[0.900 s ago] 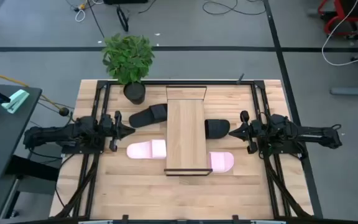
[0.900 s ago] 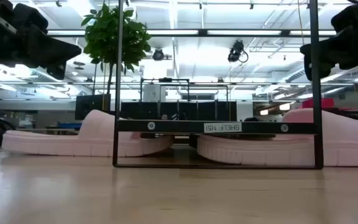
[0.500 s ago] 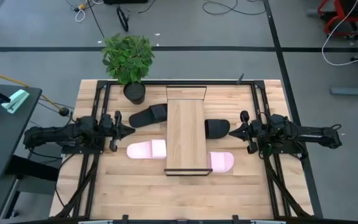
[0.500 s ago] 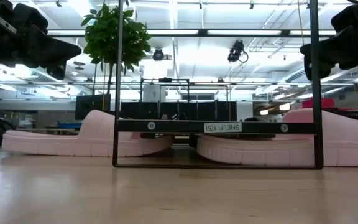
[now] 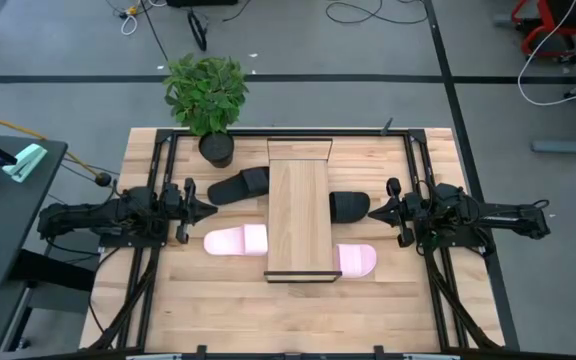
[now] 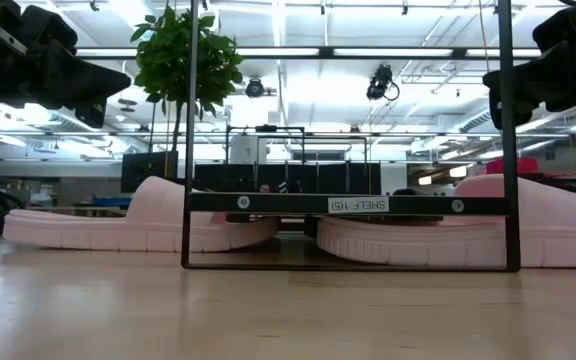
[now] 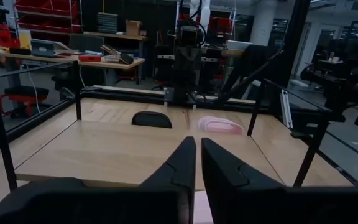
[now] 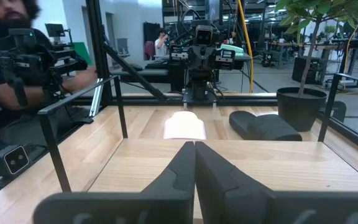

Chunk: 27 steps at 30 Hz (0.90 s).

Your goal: Pick and place slides into the shelf

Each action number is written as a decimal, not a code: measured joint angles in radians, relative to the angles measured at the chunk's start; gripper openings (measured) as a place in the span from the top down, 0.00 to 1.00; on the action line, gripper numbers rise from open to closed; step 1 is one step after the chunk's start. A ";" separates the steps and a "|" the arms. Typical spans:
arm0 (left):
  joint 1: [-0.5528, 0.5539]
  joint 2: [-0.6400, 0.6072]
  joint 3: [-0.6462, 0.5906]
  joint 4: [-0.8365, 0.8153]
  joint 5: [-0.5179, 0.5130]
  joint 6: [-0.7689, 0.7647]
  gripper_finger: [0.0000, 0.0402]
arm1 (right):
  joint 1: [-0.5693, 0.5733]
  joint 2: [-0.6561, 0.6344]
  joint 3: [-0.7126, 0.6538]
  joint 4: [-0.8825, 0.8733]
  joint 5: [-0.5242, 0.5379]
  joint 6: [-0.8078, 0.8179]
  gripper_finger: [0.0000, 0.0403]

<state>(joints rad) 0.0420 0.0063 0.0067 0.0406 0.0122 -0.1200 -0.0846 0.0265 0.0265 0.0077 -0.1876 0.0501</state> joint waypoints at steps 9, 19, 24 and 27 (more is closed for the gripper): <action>0.000 0.000 0.000 0.000 0.000 0.000 0.93 | 0.000 0.000 0.000 0.000 0.000 0.000 0.97; 0.000 0.000 0.000 0.000 0.000 0.000 0.92 | 0.000 0.000 0.000 0.000 0.000 0.000 0.97; 0.000 0.000 0.000 0.000 0.000 0.000 0.90 | 0.000 0.000 0.000 0.000 0.000 0.000 0.97; 0.000 0.000 0.000 0.000 0.000 0.000 0.91 | 0.000 0.000 0.000 0.000 0.000 0.000 0.97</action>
<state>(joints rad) 0.0418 0.0062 0.0071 0.0406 0.0123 -0.1200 -0.0847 0.0265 0.0265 0.0075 -0.1875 0.0500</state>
